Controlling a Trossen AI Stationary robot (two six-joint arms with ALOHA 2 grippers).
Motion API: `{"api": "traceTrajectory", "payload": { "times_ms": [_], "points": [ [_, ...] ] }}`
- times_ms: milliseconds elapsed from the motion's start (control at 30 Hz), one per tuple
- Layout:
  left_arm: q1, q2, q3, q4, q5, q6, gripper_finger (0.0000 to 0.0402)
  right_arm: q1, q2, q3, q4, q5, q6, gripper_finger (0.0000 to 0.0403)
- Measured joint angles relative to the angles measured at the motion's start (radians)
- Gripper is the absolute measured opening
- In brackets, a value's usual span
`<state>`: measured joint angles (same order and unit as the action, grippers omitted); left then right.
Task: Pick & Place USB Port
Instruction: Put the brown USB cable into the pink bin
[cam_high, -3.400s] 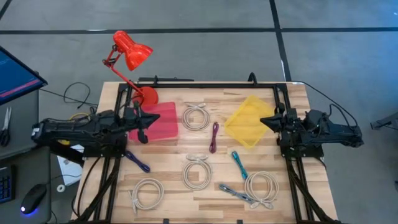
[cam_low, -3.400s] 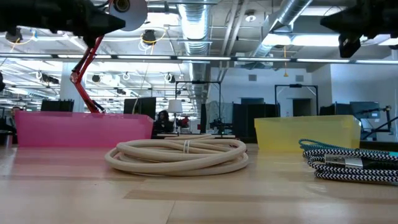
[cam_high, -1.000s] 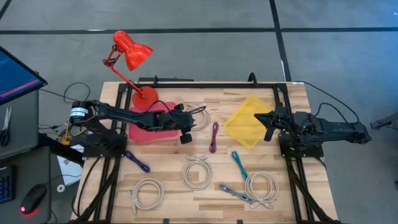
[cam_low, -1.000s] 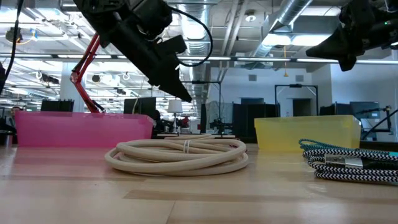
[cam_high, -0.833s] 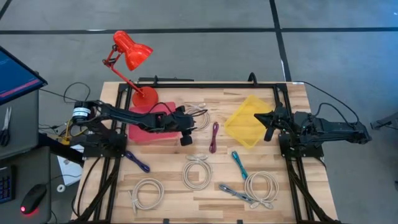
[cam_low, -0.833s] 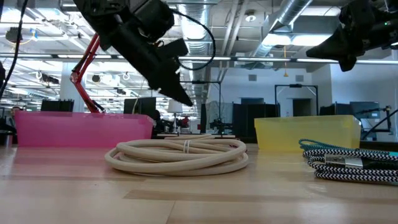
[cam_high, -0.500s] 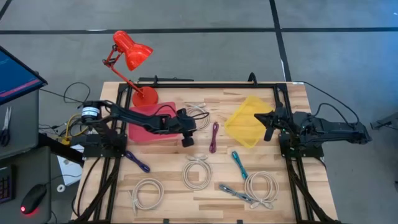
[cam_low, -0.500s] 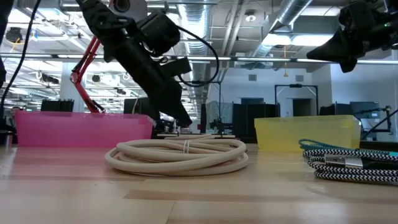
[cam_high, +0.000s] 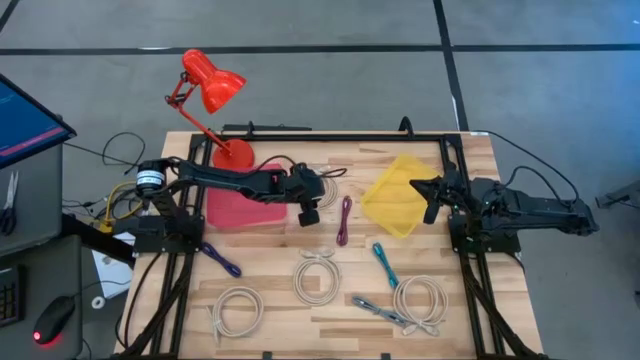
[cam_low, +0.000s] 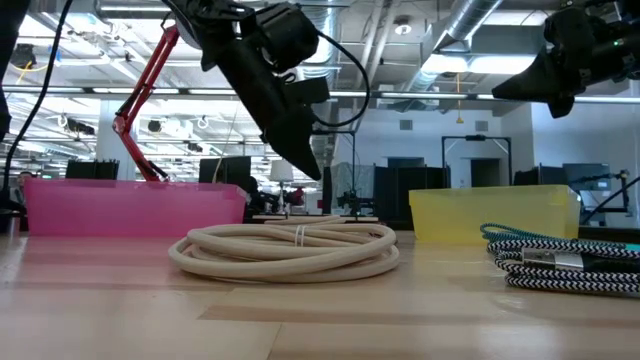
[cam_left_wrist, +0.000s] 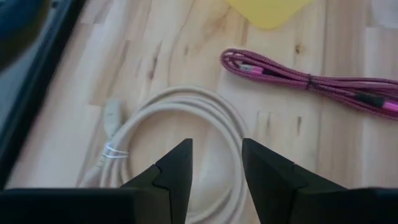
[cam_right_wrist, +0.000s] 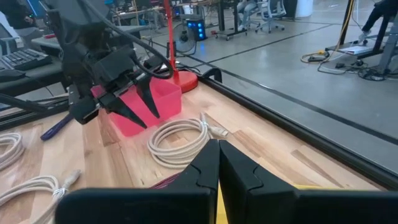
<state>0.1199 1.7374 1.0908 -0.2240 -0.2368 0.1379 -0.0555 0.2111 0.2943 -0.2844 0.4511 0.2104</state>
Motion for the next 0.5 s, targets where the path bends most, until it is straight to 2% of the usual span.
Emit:
{"api": "traceTrajectory", "payload": {
  "times_ms": [300,500],
  "points": [
    [0.007,0.000,0.000,-0.008,0.025,-0.023,0.0155,0.000,0.000,0.000,0.000,0.000,-0.003,0.0000],
    [0.007,0.086,0.002,0.003,0.029,-0.035,0.0156,0.000,0.000,0.000,-0.001,-0.001,-0.003,0.0000]
  ]
}}
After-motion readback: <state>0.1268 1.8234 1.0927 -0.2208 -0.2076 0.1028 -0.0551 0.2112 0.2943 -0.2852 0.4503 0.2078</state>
